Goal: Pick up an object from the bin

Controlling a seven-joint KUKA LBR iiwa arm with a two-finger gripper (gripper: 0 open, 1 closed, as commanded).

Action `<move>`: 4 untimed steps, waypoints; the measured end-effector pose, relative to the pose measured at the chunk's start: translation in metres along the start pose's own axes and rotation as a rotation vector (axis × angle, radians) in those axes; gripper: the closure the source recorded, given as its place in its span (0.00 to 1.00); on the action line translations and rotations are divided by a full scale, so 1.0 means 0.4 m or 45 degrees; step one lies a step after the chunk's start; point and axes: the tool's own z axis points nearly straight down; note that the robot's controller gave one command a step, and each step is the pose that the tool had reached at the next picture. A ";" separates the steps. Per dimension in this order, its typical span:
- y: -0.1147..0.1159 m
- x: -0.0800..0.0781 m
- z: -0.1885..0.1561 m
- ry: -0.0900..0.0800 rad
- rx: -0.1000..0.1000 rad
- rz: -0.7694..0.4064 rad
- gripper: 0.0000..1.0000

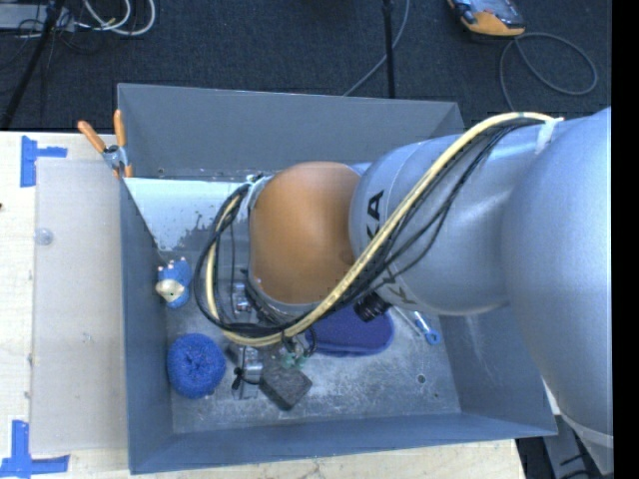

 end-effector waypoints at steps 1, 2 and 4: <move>-0.003 -0.004 -0.011 -0.008 -0.002 0.006 0.00; 0.060 -0.078 0.117 -0.011 -0.003 -0.130 0.00; 0.095 -0.081 0.123 -0.010 -0.003 -0.155 0.00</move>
Offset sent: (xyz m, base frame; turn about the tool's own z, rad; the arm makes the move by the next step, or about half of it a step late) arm 0.0498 0.0429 -0.0916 -0.1836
